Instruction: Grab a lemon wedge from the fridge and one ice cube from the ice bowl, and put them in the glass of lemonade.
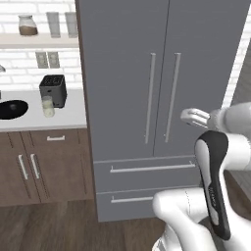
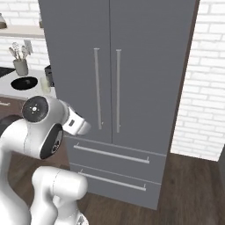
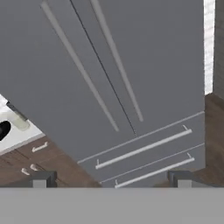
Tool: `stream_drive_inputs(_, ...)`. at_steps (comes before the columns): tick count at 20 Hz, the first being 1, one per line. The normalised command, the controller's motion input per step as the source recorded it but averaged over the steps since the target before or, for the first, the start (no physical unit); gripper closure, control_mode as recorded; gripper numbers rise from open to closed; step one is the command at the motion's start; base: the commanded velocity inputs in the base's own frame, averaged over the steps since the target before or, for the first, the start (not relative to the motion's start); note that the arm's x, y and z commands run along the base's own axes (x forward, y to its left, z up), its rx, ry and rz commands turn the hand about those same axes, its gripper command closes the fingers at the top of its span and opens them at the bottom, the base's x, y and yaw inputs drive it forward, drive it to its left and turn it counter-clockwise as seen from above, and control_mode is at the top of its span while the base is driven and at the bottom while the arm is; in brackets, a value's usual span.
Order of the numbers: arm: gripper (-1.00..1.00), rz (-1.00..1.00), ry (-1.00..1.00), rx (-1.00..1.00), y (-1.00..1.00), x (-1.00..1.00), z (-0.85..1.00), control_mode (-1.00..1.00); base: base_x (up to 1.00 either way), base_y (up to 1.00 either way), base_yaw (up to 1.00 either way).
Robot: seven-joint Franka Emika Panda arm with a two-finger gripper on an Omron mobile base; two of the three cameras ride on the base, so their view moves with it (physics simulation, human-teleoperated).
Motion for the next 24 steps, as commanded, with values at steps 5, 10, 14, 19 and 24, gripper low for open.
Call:
stream_drive_inputs(5, -1.00, -0.11, 0.01, -0.10, 0.36, 0.76, 0.54, -1.00, 0.00, 0.00, 0.00)
stream_drive_inputs(10, -1.00, -0.12, 0.29, -0.24, 0.12, 1.00, 0.45, -1.00, 0.00, 0.00, 0.00)
stream_drive_inputs(14, -1.00, 0.00, 0.05, 0.04, -0.74, 0.63, -0.06, -1.00, 0.00, 0.00, 0.00)
stream_drive_inputs(19, -1.00, 0.01, 0.08, 0.06, -0.91, 0.93, -0.03, -1.00, 0.00, 0.00, 0.00)
stream_drive_inputs(24, -1.00, 0.08, 0.07, -0.02, -0.09, 0.91, -0.15, -1.00, 0.00, 0.00, 0.00)
